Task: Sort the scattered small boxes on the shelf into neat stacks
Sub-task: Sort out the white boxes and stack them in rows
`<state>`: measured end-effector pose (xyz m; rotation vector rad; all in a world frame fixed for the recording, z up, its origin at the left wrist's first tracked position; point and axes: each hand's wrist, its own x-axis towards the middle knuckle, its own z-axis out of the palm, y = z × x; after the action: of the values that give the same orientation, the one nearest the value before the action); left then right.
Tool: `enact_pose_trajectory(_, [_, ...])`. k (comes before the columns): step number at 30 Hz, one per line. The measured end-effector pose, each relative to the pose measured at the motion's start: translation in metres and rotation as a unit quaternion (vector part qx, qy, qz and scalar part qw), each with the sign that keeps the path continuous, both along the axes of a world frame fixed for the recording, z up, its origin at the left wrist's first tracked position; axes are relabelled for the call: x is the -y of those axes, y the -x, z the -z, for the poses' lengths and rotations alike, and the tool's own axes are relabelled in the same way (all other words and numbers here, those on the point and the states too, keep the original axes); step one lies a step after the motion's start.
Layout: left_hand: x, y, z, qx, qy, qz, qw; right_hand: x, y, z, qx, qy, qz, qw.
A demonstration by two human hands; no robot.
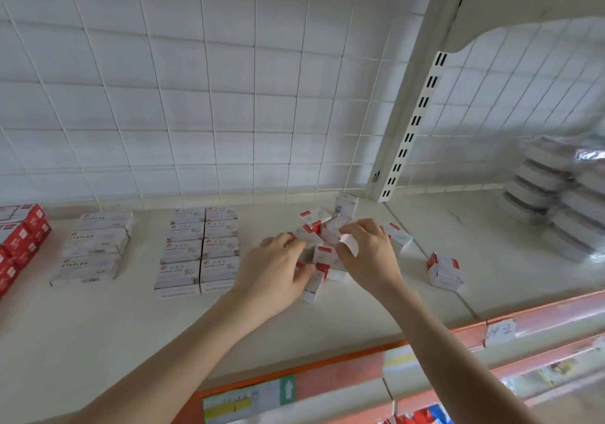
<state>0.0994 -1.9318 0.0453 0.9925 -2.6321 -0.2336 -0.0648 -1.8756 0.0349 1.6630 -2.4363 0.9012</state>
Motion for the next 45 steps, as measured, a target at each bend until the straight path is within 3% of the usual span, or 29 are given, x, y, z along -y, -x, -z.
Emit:
enact_pose_trajectory(12, [0.024,0.083,-0.007,0.019,-0.011,-0.029,0.999,0.018,0.059,-0.008,0.022,-0.018,0.016,0.999])
enact_pose_trajectory(20, [0.033,0.113,-0.001,0.062,-0.018,-0.059,0.996,0.062,0.075,-0.029,0.013,-0.1,-0.035,0.994])
enact_pose_trajectory(29, [0.039,0.13,0.008,0.108,-0.039,-0.088,0.99,0.082,0.077,-0.034,0.069,-0.179,-0.061,0.98])
enact_pose_trajectory(36, [0.037,0.126,0.005,0.035,-0.058,-0.055,0.996,0.073,0.092,-0.028,0.093,-0.112,-0.038,0.989])
enact_pose_trajectory(45, [0.023,0.088,-0.016,-0.129,-0.114,0.03,0.985,0.048,0.086,-0.046,0.137,0.014,-0.045,0.989])
